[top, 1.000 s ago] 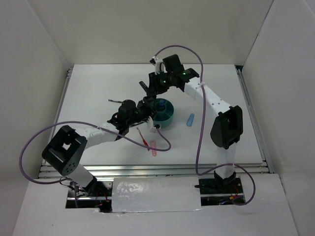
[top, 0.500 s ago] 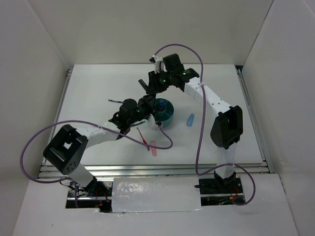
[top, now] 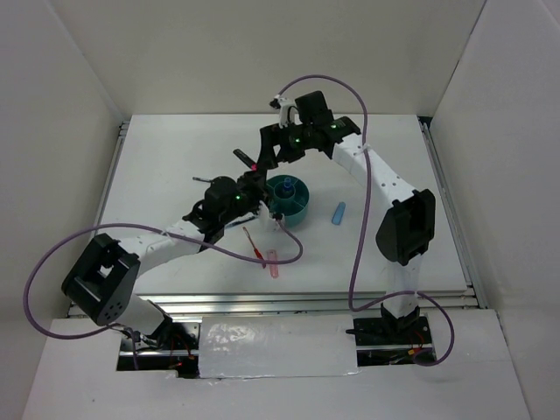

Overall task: Sort the stationery into containers
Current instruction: Place the pen in the storage box.

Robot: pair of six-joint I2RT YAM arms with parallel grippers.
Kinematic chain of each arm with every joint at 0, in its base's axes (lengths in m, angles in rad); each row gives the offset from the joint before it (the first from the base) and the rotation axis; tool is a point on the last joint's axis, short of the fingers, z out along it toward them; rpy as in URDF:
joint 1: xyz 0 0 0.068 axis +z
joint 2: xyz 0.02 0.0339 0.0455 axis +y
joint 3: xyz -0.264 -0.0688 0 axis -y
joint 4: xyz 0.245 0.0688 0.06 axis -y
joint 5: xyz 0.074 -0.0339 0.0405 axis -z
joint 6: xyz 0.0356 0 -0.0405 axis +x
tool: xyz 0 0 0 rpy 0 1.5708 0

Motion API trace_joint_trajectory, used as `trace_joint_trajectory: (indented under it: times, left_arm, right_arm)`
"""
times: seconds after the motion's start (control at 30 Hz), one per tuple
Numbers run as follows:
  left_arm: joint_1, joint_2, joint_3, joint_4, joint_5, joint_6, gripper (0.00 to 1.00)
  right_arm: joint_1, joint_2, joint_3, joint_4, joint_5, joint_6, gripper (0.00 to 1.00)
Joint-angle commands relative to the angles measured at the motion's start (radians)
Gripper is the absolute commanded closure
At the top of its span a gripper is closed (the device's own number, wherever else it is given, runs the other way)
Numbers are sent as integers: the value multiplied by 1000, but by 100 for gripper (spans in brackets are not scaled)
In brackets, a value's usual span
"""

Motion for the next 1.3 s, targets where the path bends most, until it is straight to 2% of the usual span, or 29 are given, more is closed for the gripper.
trace_joint_trajectory:
  times: [0.0, 0.03, 0.07, 0.1, 0.13, 0.17, 0.2, 0.27, 0.33, 0.53, 0.7, 0.93, 1.1, 1.27]
  left_arm:
    - [12, -64, 110, -19, -72, -239, 100]
    - [17, -62, 156, -62, -88, -320, 100]
    - [40, -58, 207, -123, -97, -515, 100]
    - [63, -48, 341, -200, -88, -627, 100]
    - [131, -23, 470, -342, -39, -840, 100]
    - [170, -10, 471, -392, -3, -940, 100]
    - [205, 1, 546, -421, 37, -1018, 100]
    - [300, 4, 556, -400, 157, -1214, 100]
    - [354, -16, 528, -305, 240, -1308, 100]
    - [437, 47, 577, -279, 406, -1670, 100]
    - [456, 126, 579, -175, 472, -1829, 100]
    - [422, 237, 611, -73, 556, -2001, 100]
    - [393, 311, 637, -9, 634, -2074, 100]
    - [365, 346, 648, 5, 660, -2078, 100]
  right_arm:
    - [-45, -58, 50, -31, -12, -8, 8]
    - [-61, -72, 47, -25, -11, -8, 8]
    - [-90, -78, 44, -18, -11, -8, 8]
    - [-110, -85, 44, -5, -14, 3, 8]
    - [-130, -91, 47, 1, -30, 6, 8]
    - [-147, -95, 47, 8, -43, 11, 8]
    - [-177, -98, 45, 20, -55, 12, 8]
    - [-205, -112, 41, 34, -81, 12, 8]
    - [-245, -120, 35, 54, -107, 17, 8]
    - [-340, -138, -14, 60, -184, -20, 7]
    - [-436, -189, -119, 141, -280, 3, 5]
    - [-486, -210, -159, 124, -316, -22, 5]
    - [-495, -207, -160, 97, -331, -43, 5]
    - [-495, -215, -166, 84, -347, -60, 5]
